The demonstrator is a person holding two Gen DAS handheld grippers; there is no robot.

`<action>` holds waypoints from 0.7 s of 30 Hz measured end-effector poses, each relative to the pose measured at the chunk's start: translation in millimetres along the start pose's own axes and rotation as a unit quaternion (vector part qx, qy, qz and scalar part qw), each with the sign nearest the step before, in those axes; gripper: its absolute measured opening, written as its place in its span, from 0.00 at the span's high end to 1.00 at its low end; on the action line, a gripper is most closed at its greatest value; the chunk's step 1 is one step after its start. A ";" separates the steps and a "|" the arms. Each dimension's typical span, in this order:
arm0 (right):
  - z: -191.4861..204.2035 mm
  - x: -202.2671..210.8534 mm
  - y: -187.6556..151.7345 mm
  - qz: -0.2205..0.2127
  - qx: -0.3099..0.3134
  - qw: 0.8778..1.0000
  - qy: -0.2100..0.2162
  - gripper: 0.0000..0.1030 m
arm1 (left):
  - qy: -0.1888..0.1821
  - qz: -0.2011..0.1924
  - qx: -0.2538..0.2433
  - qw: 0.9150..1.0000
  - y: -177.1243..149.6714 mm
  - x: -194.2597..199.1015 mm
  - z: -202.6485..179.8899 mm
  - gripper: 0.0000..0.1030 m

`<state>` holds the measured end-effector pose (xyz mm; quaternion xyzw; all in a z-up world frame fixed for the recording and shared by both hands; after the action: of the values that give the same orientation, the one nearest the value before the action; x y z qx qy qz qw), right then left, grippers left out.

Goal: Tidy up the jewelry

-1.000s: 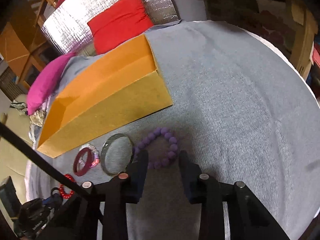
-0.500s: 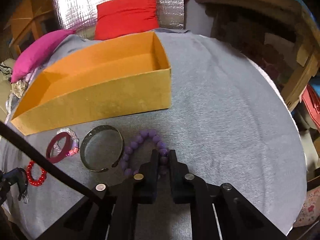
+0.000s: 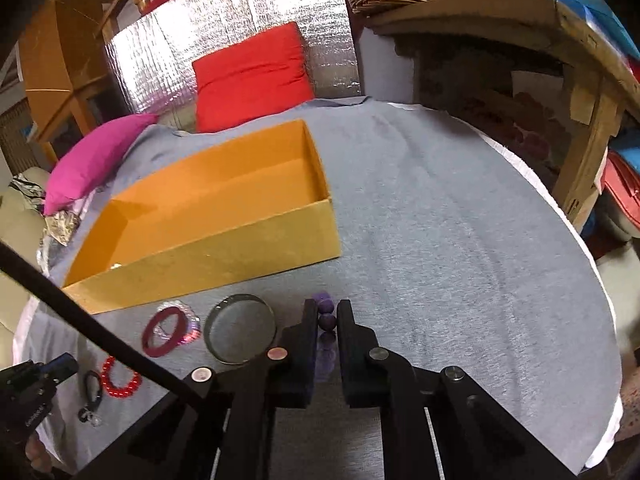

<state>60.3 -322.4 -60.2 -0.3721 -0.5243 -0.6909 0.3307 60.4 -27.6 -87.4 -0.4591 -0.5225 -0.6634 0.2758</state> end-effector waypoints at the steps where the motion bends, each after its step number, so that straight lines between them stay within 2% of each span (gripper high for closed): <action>1: 2.4 1.4 0.2 -0.002 0.001 1.000 0.002 0.90 | 0.007 -0.001 -0.002 1.000 0.2 0.4 0.4 0.92; 9: 19.9 3.5 3.6 -0.011 0.009 1.000 0.021 0.90 | 0.051 -0.009 -0.002 0.999 0.1 4.6 11.6 0.92; 21: 46.5 2.0 4.7 -0.015 0.020 0.999 0.042 0.90 | 0.073 -0.017 0.017 0.997 -2.1 12.0 34.0 0.92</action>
<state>71.1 -278.5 -48.2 -0.3275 -0.5294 -0.7002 0.3495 64.4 6.6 -76.5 -0.3958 -0.5205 -0.6904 0.3095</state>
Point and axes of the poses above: each gripper's, at about its wrist camera, not at the fingertips, and x roughly against the way its jaws point, z to its left, y to its top, the point moved 7 cm from there along -x, roughly the way its jaws point, and after that the axes turned 13 degrees about z, right-handed, at the moved point
